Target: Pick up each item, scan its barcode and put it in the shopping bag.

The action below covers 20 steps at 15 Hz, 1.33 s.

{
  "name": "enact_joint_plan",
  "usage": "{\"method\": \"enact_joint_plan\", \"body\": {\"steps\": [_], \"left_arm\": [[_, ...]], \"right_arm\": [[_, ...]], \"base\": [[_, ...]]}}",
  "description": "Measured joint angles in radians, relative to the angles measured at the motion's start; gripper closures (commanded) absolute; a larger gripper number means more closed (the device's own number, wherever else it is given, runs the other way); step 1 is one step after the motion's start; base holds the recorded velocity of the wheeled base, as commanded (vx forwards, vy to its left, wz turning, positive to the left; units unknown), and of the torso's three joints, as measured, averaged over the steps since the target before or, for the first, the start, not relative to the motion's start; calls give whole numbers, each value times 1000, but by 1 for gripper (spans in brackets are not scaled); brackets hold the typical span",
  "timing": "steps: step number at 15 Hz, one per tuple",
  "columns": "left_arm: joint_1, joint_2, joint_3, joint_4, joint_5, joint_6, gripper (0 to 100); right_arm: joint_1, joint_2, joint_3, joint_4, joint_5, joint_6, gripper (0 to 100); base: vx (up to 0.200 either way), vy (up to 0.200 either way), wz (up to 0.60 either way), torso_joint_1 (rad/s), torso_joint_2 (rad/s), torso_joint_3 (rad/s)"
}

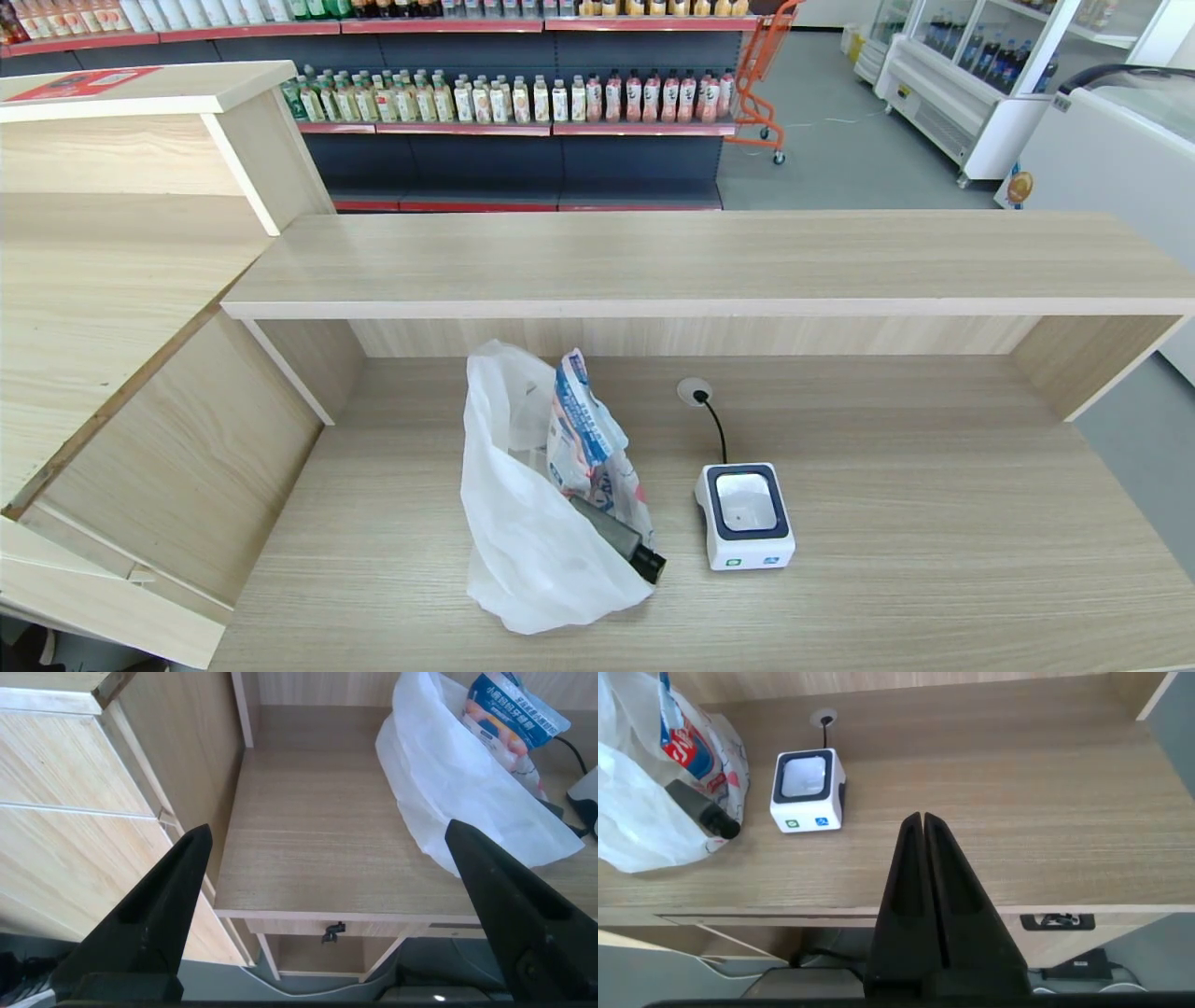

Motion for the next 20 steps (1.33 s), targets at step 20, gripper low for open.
{"method": "enact_joint_plan", "body": {"steps": [20], "left_arm": [[1, 0, 0, 0, -2, 9, 0]], "right_arm": [[0, 1, 0, 0, 0, 0, 100]], "base": [[30, -70, 0, 2, 0, 0]]}}
